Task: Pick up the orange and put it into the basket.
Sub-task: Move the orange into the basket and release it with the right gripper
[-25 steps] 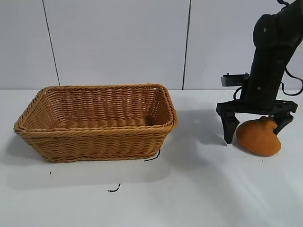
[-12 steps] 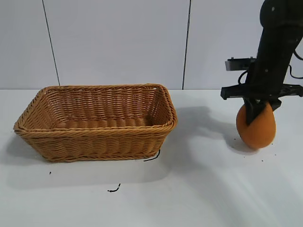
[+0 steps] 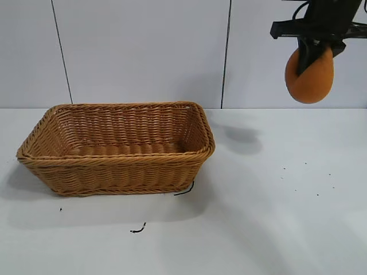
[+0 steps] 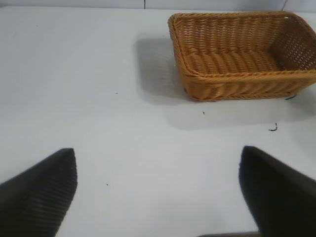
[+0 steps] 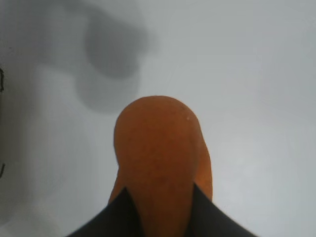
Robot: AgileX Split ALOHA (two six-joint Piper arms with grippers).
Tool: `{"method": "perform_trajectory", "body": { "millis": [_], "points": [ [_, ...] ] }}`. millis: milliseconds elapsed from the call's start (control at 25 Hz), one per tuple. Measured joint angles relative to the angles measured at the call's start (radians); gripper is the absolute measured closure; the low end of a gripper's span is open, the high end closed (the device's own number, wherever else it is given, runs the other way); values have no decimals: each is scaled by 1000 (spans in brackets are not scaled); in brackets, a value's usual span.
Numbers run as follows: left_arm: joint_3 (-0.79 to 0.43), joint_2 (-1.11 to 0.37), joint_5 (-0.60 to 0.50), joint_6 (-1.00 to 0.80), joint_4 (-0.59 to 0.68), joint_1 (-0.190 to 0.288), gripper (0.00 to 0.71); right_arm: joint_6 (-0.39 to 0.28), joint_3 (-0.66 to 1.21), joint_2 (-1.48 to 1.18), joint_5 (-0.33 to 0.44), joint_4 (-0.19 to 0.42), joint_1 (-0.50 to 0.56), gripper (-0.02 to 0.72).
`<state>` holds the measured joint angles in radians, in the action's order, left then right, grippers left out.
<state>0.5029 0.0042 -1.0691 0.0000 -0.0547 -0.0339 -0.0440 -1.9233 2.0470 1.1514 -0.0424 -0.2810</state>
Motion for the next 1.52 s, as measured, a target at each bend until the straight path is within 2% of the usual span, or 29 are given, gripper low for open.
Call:
{"method": "perform_trajectory", "body": {
  "millis": [120,440,600,760,960,1000,1040,1120,1200,1400,1440,1480,1520],
  "points": [
    [0,0,0,0,0,0,71,-3,0,0,-35,-5,-94,632],
    [0,0,0,0,0,0,71,-24,-2,68,-241,-24,-317,632],
    [0,0,0,0,0,0,71,-26,-2,150,-335,-31,-362,632],
    [0,0,0,0,0,0,71,-55,-2,238,-363,-26,-359,632],
    [0,0,0,0,0,0,71,-63,-2,279,-341,-24,-358,608],
    [0,0,0,0,0,0,71,-63,-2,279,-336,-24,-358,546],
    [0,0,0,0,0,0,71,-62,-3,278,-334,-25,-359,398],
    [0,0,0,0,0,0,71,-51,-27,277,-294,-26,-359,192],
    [0,0,0,0,0,0,71,-48,-72,277,-229,-26,-359,100],
    [0,0,-1,0,0,0,71,-47,-275,271,-33,27,-341,52],
    [0,0,-1,0,0,0,71,-47,-275,271,-33,27,-341,52],
    [0,0,-1,0,0,0,71,-47,-350,267,24,59,-318,48],
    [0,0,-1,0,0,0,71,-48,-377,266,36,74,-305,49]
  ]
}}
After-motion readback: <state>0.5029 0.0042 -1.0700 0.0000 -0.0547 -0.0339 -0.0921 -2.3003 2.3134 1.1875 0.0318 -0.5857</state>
